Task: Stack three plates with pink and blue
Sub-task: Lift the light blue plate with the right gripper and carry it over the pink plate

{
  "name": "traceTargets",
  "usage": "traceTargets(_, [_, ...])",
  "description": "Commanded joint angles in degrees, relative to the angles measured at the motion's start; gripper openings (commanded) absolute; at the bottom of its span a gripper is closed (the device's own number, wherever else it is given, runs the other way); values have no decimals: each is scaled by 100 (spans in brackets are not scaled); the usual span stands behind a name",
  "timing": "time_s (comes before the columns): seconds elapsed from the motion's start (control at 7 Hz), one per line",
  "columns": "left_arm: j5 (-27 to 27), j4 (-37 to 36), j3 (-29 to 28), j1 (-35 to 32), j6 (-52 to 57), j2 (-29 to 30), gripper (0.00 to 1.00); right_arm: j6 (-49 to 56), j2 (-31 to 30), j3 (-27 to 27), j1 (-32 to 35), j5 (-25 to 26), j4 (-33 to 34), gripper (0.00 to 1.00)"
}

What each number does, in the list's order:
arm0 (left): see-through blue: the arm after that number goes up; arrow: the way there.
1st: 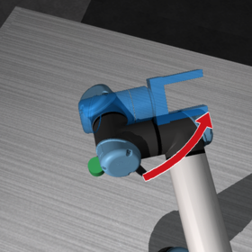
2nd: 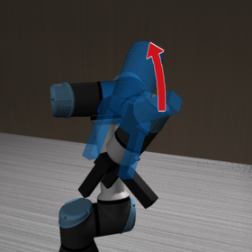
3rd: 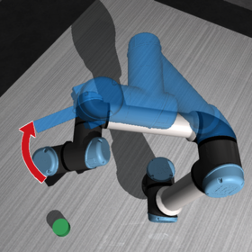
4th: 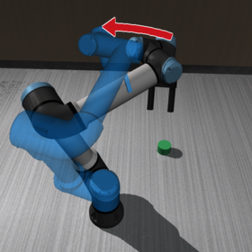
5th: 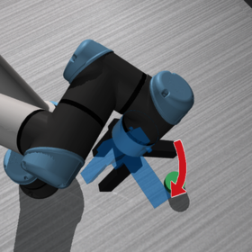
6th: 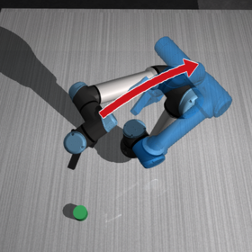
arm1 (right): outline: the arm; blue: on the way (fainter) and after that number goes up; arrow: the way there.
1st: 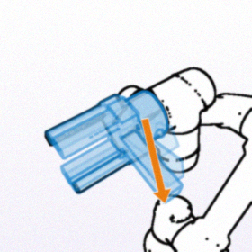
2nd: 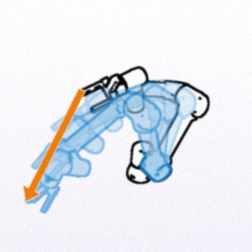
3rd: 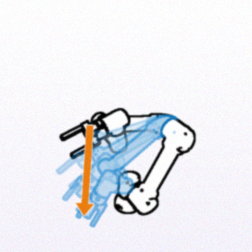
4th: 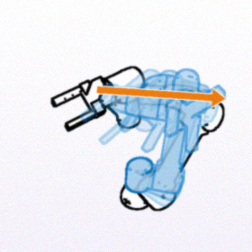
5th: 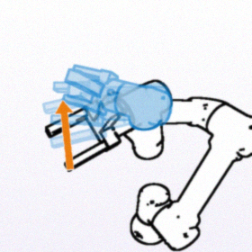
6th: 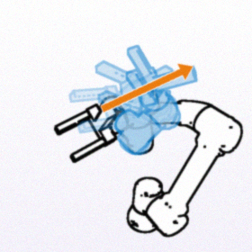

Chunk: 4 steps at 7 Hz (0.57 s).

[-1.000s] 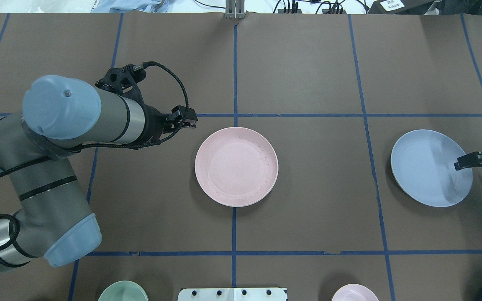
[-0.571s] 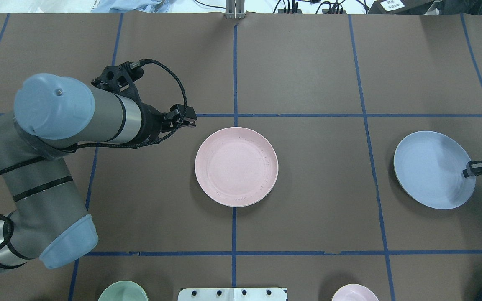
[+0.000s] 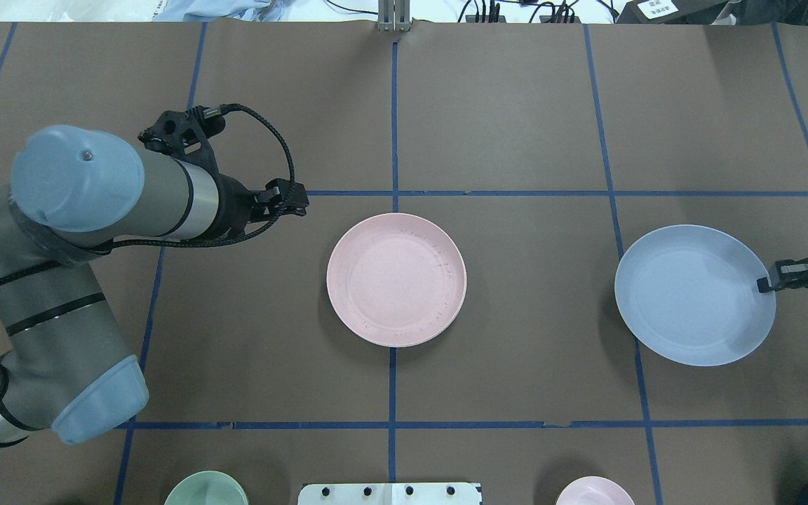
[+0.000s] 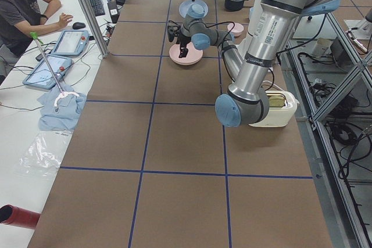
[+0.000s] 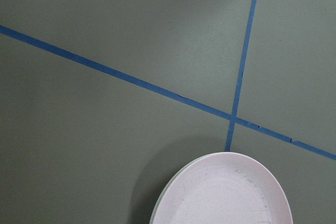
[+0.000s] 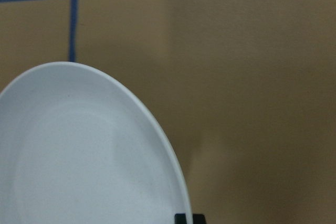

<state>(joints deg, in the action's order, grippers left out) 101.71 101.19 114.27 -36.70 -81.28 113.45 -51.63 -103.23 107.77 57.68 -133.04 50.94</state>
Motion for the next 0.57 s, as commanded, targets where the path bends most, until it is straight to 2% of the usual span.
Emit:
traceTargets(0.0, [181, -30, -10, -582, 1599, -627, 100, -1072, 615, 542, 15, -396, 47, 0])
traceTargets(0.14, [435, 40, -28, -845, 2190, -892, 100, -1886, 1238, 535, -98, -398, 239, 0])
traceTargets(0.29, [673, 58, -28, -1153, 2770, -990, 100, -2277, 2054, 526, -482, -293, 1041, 0])
traceTargets(0.43, [840, 76, -36, -1338, 3150, -1139, 100, -2281, 3028, 543, -842, 117, 2319, 0])
